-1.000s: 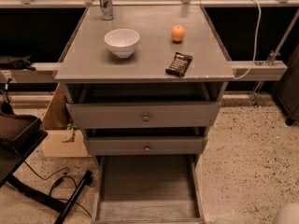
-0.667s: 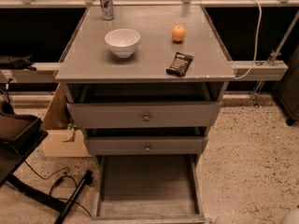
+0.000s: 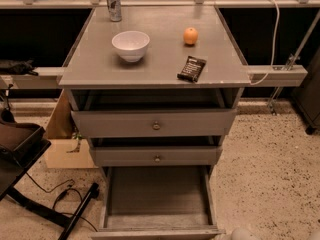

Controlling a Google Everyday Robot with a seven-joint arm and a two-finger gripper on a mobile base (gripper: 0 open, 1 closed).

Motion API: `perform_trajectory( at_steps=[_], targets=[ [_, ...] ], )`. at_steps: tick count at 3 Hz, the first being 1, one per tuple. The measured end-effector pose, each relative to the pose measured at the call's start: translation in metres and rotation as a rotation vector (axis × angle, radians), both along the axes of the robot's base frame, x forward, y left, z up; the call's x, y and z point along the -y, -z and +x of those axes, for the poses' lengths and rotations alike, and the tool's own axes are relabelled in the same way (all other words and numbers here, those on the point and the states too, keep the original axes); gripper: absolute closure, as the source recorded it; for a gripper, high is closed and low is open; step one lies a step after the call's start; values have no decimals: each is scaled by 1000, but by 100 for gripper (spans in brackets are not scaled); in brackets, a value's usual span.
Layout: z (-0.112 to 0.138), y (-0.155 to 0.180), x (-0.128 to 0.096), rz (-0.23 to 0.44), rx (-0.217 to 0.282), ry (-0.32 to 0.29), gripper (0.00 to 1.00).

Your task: Close bottom drawer

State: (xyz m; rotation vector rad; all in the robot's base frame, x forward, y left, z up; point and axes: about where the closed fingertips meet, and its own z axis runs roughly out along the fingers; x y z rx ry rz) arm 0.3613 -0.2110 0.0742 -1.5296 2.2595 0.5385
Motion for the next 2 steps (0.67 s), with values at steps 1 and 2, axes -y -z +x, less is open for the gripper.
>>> perform_trajectory(
  at_steps=[1, 2],
  targets=[
    [10, 0, -12, 30, 6, -10, 100],
    [36, -3, -10, 43, 40, -8, 100]
  ],
)
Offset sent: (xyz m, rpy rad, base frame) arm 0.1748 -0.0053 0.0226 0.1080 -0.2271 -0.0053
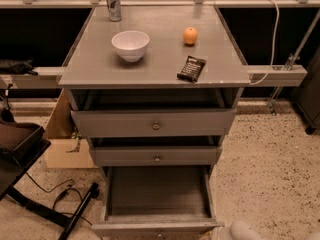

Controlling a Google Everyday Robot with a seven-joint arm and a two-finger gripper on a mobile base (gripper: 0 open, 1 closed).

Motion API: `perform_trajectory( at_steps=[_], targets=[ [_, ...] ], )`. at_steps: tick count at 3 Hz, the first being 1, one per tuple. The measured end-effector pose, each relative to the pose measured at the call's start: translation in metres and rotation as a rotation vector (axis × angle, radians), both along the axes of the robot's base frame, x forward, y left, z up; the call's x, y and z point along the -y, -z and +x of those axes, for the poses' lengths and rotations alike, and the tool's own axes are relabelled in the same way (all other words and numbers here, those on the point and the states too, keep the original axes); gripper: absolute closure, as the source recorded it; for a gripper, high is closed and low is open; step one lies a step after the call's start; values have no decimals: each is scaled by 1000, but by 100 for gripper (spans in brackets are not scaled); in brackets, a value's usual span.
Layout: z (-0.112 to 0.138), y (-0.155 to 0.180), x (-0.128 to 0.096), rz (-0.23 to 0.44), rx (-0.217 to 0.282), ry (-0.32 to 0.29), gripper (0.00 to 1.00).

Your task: Close bottom drawer

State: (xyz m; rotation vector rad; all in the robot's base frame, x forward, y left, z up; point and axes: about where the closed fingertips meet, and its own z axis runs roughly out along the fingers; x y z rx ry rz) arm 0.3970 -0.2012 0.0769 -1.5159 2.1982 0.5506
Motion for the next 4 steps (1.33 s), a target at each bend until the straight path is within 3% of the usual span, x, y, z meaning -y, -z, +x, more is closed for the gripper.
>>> perform_trajectory(
  at_steps=[1, 2, 3, 4],
  targets=[
    [-2, 0, 0, 0, 0, 0, 100],
    [23, -3, 7, 2, 33, 7, 100],
    [23, -3, 7, 2, 33, 7, 100],
    [49, -11, 14, 1, 76, 18, 100]
  ],
)
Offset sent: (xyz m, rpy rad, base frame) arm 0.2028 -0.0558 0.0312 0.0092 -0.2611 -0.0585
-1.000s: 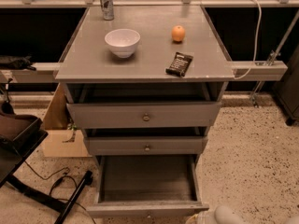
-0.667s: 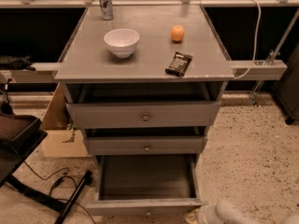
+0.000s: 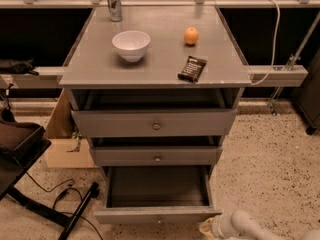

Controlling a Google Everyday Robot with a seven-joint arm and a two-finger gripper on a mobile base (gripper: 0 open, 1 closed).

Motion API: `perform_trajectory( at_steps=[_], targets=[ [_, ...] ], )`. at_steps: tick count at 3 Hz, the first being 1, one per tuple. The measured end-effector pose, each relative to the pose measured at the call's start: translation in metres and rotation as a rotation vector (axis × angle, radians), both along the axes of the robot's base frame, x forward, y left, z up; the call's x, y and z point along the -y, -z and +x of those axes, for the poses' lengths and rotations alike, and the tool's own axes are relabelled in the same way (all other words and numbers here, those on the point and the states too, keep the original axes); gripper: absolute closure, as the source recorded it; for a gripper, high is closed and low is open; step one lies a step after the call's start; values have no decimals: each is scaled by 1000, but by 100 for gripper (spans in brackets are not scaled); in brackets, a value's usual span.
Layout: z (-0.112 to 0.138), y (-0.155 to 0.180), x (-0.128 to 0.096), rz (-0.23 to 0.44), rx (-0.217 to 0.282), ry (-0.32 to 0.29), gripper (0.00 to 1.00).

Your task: Close bottom drawer

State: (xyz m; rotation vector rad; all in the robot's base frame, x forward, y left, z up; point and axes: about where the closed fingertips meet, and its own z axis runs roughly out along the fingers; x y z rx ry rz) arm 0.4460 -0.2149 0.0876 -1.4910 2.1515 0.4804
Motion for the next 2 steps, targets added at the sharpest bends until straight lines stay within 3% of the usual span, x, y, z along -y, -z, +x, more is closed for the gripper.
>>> perform_trajectory(
  at_steps=[1, 2],
  targets=[
    [0, 0, 0, 0, 0, 0, 100],
    [29, -14, 10, -8, 58, 16, 100]
  ],
)
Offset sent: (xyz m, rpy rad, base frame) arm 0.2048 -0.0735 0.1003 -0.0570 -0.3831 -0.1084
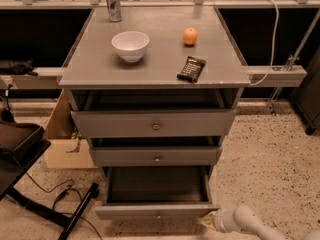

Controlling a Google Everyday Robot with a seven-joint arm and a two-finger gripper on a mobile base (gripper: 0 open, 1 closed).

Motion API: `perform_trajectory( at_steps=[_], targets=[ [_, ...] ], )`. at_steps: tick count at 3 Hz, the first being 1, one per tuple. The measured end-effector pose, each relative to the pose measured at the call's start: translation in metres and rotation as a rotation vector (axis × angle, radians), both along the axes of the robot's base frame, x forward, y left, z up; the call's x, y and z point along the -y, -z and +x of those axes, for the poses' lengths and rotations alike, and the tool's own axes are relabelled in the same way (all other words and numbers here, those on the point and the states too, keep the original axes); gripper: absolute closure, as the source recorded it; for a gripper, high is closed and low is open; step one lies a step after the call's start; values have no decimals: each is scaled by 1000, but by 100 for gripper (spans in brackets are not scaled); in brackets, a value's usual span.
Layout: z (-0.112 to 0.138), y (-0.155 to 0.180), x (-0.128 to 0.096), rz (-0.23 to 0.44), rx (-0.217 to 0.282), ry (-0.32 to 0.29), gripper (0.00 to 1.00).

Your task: Close bottom drawer

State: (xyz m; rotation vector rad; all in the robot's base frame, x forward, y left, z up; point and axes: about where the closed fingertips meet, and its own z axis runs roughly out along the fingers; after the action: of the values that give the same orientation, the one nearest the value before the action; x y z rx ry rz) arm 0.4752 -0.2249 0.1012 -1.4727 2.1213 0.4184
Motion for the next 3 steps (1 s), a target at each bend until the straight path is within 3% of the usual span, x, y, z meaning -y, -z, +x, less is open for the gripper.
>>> perform_trajectory(
  at_steps=[3],
  targets=[
    [78, -46, 29, -19, 176, 58, 100]
  ],
)
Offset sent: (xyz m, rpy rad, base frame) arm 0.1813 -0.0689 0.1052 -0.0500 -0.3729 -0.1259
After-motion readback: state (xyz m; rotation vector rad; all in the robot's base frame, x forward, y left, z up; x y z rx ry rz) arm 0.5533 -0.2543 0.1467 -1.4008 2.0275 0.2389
